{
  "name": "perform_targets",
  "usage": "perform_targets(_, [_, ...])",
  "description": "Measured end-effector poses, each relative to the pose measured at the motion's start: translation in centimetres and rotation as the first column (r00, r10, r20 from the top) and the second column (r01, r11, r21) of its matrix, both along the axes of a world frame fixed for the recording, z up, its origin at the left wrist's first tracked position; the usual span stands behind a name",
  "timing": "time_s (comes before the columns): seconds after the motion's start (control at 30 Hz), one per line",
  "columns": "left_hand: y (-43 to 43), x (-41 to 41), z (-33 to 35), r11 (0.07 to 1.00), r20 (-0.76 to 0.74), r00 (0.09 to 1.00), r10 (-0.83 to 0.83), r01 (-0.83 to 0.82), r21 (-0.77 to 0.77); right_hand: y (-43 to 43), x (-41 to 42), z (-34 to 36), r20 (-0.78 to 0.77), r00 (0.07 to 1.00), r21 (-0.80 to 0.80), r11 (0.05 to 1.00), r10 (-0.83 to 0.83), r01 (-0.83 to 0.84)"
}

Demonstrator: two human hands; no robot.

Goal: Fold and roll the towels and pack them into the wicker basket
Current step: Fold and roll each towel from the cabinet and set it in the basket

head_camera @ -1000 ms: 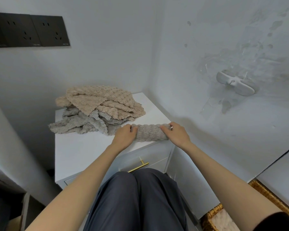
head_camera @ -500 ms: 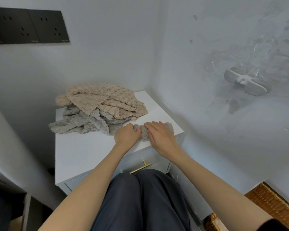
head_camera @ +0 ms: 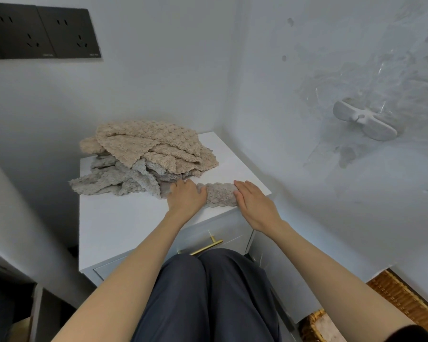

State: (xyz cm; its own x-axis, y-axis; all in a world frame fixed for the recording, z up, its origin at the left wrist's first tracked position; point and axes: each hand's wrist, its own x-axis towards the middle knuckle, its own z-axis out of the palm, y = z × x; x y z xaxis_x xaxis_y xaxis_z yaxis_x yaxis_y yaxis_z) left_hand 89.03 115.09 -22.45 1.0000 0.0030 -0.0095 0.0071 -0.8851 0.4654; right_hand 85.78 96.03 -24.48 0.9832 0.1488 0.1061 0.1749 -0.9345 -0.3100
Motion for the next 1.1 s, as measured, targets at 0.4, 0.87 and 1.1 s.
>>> perform_targets(0.4, [-0.3,-1.1,0.8,0.958,-0.115,0.979,-0.169,0.135,-0.254,0.2,0.1,3.7,-0.127,0.991,-0.113,0.991,0.051,-0.066])
perform_targets(0.87, [-1.2,-5.7,4.4,0.782,0.073,0.924,-0.376,0.359,-0.509,-1.9,-6.2,7.5,-0.301,0.948,0.295,0.956,0.103,-0.01])
perform_targets(1.1, [-4.2,-9.4,5.1,0.748,0.085,0.899,-0.429,0.407,-0.524,-4.2,-11.0,7.0,-0.271,0.959,0.473,0.879,0.087,0.054])
